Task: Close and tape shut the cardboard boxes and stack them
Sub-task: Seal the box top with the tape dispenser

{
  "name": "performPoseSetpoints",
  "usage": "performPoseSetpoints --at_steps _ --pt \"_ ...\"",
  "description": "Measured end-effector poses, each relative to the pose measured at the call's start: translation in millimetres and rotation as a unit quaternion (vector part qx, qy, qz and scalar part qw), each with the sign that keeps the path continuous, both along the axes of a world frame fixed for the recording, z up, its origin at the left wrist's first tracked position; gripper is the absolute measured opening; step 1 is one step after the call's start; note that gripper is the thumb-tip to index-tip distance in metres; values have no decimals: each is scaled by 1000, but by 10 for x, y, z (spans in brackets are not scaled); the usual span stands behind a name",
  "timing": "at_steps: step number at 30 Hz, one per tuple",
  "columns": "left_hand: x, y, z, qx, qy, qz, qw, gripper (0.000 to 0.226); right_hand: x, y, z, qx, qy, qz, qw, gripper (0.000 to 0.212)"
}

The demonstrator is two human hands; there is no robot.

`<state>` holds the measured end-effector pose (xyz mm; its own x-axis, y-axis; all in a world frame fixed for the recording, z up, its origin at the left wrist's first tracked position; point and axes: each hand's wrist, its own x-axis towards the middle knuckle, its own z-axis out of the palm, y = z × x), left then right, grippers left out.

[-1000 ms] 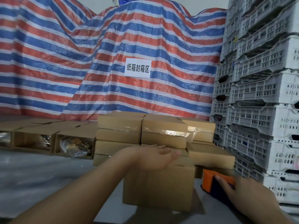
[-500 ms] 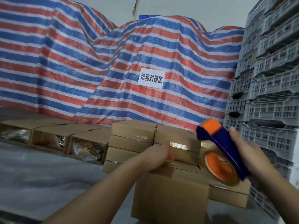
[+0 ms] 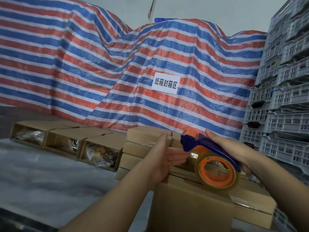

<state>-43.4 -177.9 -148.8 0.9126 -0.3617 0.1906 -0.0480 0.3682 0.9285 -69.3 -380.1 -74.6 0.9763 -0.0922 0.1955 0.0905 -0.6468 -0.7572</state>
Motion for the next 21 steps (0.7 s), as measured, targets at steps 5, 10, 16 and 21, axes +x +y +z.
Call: performPoseSetpoints --at_steps 5,10,16,21 --pt "-26 -9 -12 -51 -21 22 998 45 -13 89 76 -79 32 -12 996 108" --pt "-24 -1 -36 -108 17 47 993 28 10 210 140 -101 42 -19 994 100" --pt "-50 -28 -51 -18 18 89 996 22 53 118 94 0 18 17 1000 74" --pt "-66 -73 -55 7 27 139 990 17 -48 -3 101 4 68 46 997 74"
